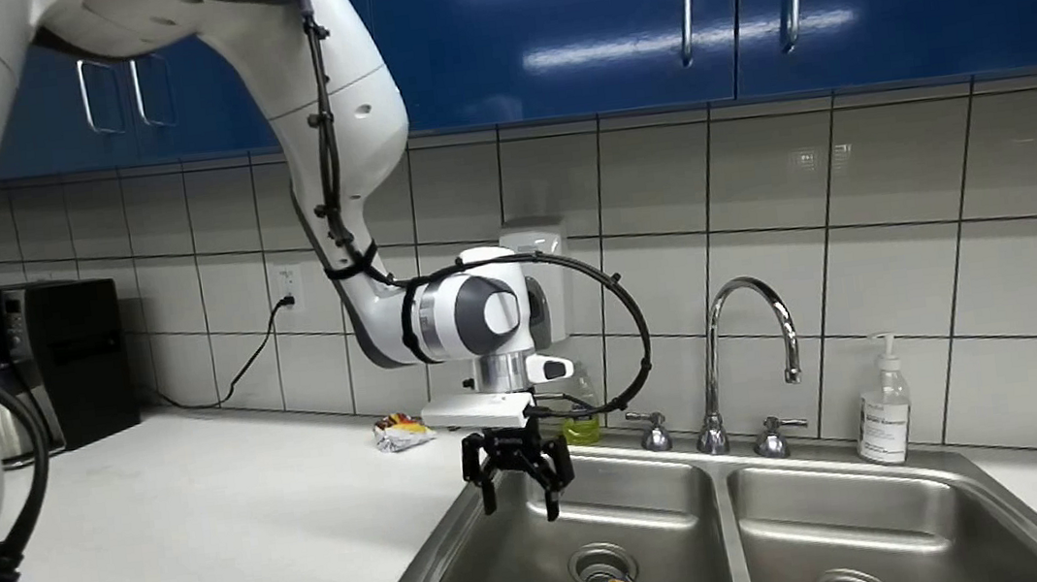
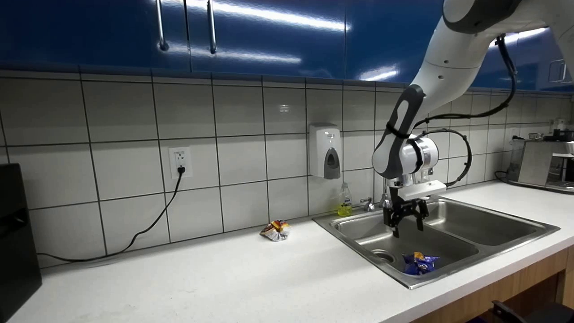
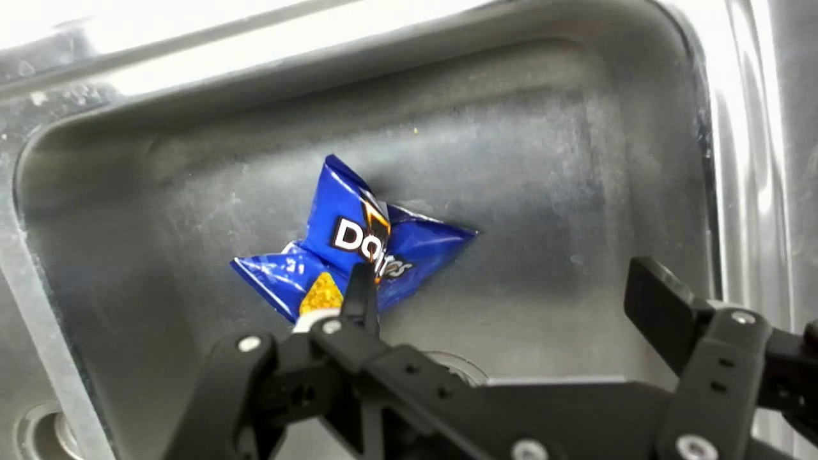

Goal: Put the blue packet inside the left sink

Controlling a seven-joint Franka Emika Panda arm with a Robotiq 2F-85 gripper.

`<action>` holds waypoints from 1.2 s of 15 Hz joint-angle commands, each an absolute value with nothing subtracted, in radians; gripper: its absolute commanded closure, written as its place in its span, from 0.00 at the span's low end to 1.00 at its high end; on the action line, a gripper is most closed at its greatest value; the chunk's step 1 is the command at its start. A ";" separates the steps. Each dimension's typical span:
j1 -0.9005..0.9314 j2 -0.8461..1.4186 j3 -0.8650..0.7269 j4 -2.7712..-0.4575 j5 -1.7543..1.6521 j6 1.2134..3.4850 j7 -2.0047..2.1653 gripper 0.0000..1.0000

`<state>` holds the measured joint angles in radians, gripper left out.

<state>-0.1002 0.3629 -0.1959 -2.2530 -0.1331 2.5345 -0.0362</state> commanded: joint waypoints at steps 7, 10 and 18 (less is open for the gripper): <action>-0.069 0.025 -0.174 -2.552 -0.306 2.377 -0.015 0.00; -0.072 -0.048 -0.159 -2.598 -0.343 2.333 0.008 0.00; -0.085 -0.017 -0.151 -2.585 -0.313 2.356 -0.023 0.00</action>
<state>-0.0641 -0.0174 -0.1725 -2.5859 -0.3145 2.3581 -0.0226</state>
